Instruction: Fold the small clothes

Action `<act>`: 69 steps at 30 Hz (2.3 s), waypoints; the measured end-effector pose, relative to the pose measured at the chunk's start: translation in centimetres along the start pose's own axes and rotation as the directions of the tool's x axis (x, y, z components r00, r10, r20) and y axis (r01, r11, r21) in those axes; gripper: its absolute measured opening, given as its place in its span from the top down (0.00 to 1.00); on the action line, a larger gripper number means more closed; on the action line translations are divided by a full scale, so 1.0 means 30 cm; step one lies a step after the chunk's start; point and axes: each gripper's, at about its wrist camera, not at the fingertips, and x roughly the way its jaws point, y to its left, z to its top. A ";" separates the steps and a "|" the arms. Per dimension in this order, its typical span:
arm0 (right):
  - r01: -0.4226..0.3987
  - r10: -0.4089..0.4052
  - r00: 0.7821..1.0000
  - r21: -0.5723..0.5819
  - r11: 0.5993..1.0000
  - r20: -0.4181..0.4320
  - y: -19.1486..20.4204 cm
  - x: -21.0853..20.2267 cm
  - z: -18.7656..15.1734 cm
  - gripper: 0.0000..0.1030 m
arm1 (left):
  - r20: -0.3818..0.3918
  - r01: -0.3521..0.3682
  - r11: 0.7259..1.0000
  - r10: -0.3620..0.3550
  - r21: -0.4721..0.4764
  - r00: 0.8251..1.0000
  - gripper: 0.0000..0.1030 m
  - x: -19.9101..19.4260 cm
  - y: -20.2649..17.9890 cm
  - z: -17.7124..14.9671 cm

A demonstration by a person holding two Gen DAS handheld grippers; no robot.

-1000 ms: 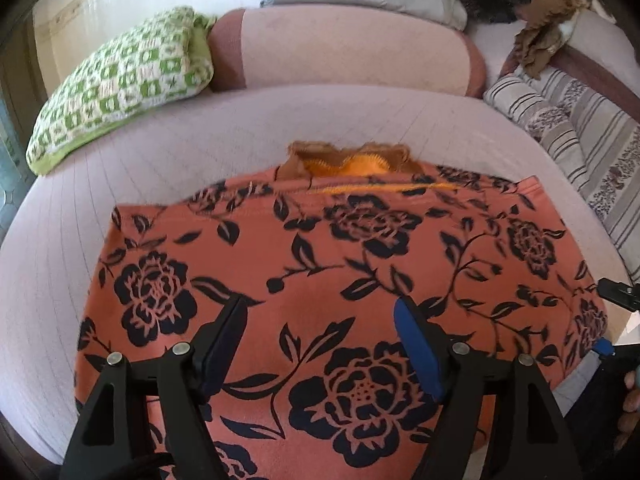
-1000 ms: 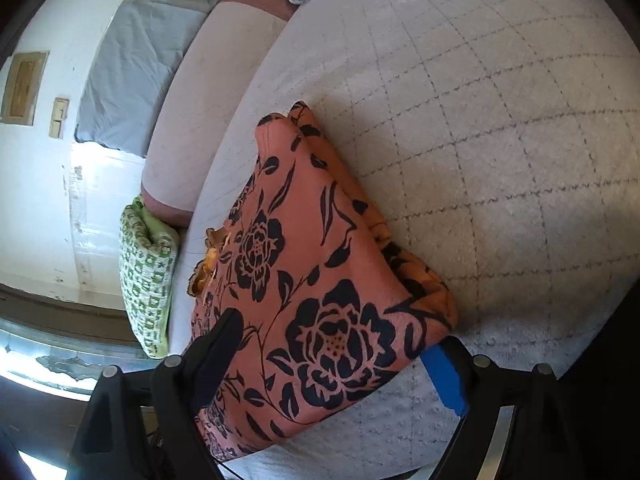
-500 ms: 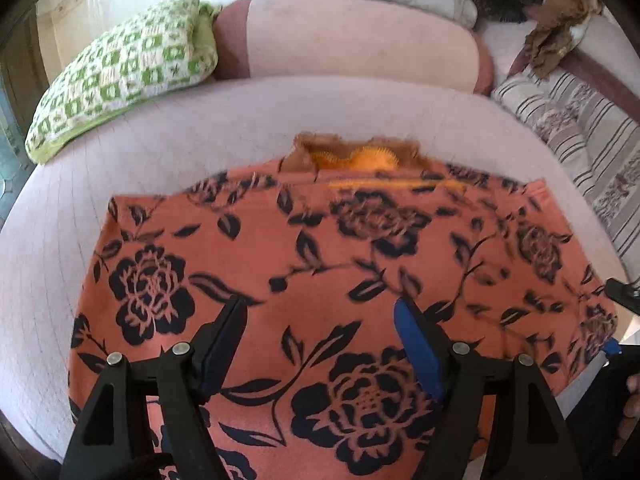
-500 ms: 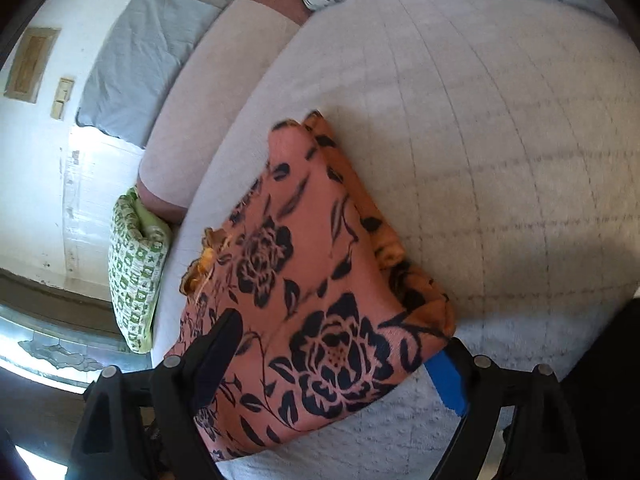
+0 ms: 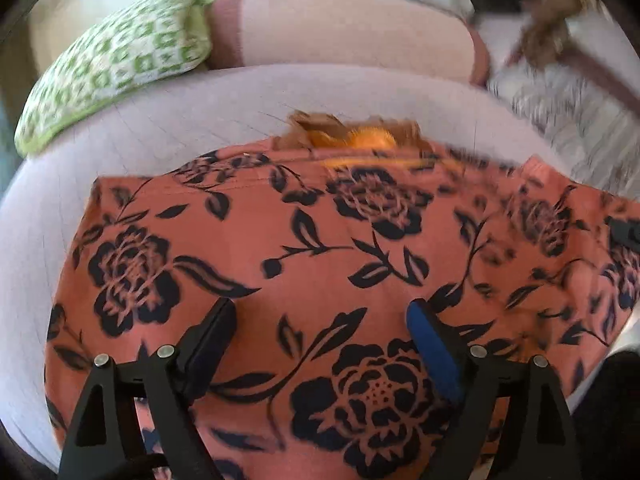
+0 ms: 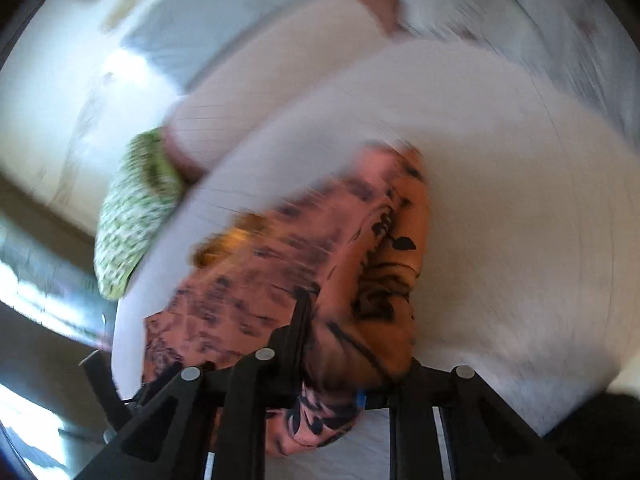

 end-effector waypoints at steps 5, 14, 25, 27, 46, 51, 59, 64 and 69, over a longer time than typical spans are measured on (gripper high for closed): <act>-0.079 0.104 0.992 -0.299 0.951 0.069 0.395 -0.083 0.002 0.81 | 0.155 0.001 0.981 0.030 -0.195 0.987 0.15 -0.198 0.199 -0.027; -0.216 0.087 0.958 -0.484 0.848 -0.274 0.637 0.265 -0.378 0.81 | 0.128 -0.069 0.915 0.130 -0.399 0.983 0.15 -0.302 0.493 -0.185; -0.038 0.030 0.999 0.246 0.968 0.038 -0.182 -0.109 -0.192 0.05 | 0.132 0.022 0.979 0.005 -0.202 0.991 0.14 -0.251 0.256 -0.146; -0.019 0.006 0.999 0.338 0.941 0.039 -0.306 -0.099 -0.137 0.05 | 0.134 0.030 0.988 -0.010 -0.149 0.991 0.15 -0.252 0.212 -0.141; 0.037 -0.025 0.996 0.135 0.990 -0.087 -0.118 0.004 -0.071 0.91 | 0.102 -0.005 0.984 0.023 -0.177 0.995 0.15 -0.231 0.250 -0.161; -0.058 0.058 0.998 -0.162 0.985 -0.006 0.313 -0.060 -0.013 0.91 | 0.159 0.006 0.970 0.034 -0.241 0.987 0.15 -0.287 0.322 -0.158; -0.274 0.169 0.952 -0.462 0.844 -0.255 0.857 0.221 -0.351 0.83 | 0.200 -0.016 0.923 0.101 -0.385 0.975 0.15 -0.364 0.508 -0.221; -0.369 0.237 0.873 -0.261 0.892 -0.426 0.740 0.425 -0.443 0.70 | 0.167 0.008 0.894 0.075 -0.447 0.983 0.14 -0.349 0.565 -0.251; -0.378 0.328 0.918 -0.235 0.896 -0.225 0.643 0.193 -0.294 0.18 | 0.192 0.120 0.898 -0.040 -0.424 0.981 0.14 -0.336 0.494 -0.215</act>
